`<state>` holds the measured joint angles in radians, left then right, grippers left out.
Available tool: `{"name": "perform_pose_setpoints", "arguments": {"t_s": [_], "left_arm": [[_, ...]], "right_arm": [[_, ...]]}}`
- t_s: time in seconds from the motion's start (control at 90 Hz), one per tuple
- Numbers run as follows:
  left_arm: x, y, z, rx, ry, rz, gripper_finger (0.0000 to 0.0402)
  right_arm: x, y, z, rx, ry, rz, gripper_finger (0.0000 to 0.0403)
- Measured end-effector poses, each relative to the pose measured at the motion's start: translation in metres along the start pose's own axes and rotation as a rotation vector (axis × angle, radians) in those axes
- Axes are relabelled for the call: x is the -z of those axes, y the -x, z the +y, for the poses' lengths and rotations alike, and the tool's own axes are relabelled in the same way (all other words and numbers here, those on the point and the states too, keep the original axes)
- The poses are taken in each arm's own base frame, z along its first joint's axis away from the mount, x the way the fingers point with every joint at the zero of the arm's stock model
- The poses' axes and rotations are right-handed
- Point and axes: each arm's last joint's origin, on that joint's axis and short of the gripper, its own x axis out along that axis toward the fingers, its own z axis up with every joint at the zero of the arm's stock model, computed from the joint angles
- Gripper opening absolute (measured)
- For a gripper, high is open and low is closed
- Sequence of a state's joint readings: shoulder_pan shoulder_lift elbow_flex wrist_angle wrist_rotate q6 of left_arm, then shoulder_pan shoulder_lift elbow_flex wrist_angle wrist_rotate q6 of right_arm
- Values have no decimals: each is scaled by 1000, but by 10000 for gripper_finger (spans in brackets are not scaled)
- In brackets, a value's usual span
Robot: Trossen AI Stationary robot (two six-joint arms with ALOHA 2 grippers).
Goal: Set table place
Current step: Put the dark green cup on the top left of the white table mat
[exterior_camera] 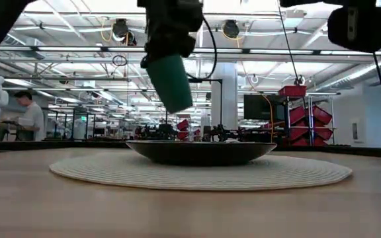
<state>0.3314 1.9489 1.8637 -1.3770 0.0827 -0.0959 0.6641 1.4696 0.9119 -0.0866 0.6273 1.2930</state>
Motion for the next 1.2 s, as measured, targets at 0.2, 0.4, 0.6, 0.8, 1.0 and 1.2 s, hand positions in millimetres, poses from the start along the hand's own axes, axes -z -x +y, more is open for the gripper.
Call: {"name": "perform_pose_setpoints", "arguments": {"t_s": [0.2,0.4,0.6,0.8,1.0,1.2], "left_arm": [[-3,-16,6,-50,-30,84,0],[10,-14,8,-100,-36,206,0],[7,-23,5,-117,-72,176,0],[3,-38,6,-99,-52,214,0],[-6,-68,5,-110,-18,276,0],[-6,-71,4,-112,-16,289,0]], "right_arm": [[-6,-4,-2,14,-38,-13,0],[-8,8,-6,54,24,8,0],[-19,29,-13,107,105,26,0],[-19,31,-14,117,168,37,0],[-20,32,-17,141,190,46,0],[-15,36,-18,153,204,61,0]]}}
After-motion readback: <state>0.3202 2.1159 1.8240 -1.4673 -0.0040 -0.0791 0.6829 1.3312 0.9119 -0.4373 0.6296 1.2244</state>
